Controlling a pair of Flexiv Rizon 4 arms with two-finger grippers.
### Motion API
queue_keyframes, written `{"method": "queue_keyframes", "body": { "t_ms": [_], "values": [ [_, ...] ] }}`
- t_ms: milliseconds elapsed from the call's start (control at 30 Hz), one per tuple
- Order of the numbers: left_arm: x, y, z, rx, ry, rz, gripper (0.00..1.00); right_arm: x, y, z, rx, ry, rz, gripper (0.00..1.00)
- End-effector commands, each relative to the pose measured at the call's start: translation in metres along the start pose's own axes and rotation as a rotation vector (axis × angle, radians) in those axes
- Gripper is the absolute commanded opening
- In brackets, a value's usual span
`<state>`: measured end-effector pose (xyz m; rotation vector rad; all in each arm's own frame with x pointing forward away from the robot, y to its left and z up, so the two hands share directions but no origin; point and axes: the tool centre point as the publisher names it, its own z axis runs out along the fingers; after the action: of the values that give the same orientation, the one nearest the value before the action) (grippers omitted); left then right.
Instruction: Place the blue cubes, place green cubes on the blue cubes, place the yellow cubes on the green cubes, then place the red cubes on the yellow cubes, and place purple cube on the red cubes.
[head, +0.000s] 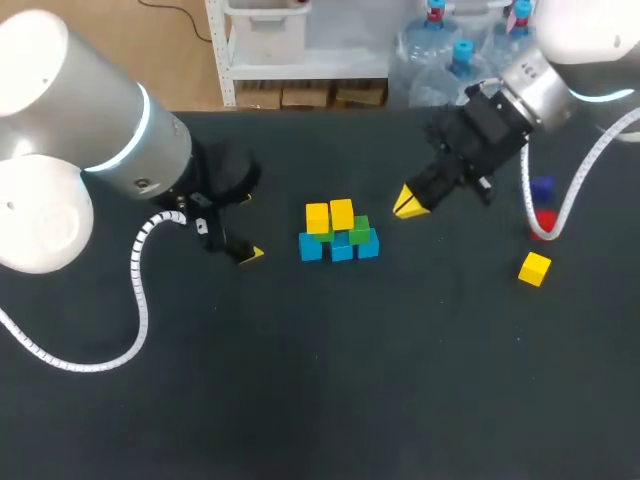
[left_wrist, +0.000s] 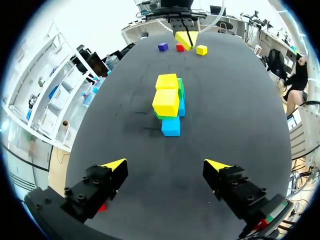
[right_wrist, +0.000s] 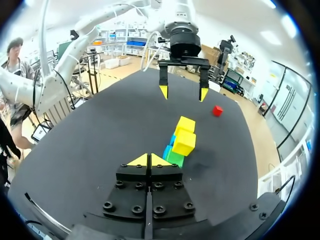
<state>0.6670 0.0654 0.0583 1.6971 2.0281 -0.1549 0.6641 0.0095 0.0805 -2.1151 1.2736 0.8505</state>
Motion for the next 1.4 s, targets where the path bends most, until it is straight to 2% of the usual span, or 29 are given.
{"method": "queue_keyframes", "body": {
  "t_ms": [33, 1400],
  "values": [
    [0.001, 0.001, 0.0, 0.004, -0.005, 0.003, 1.0, 0.002, -0.009, 0.007, -0.027, -0.01, -0.003, 0.0],
    [0.001, 0.001, 0.0, 0.004, -0.005, 0.003, 1.0, -0.007, -0.014, 0.037, -0.126, -0.034, -0.04, 0.0]
  ]
}}
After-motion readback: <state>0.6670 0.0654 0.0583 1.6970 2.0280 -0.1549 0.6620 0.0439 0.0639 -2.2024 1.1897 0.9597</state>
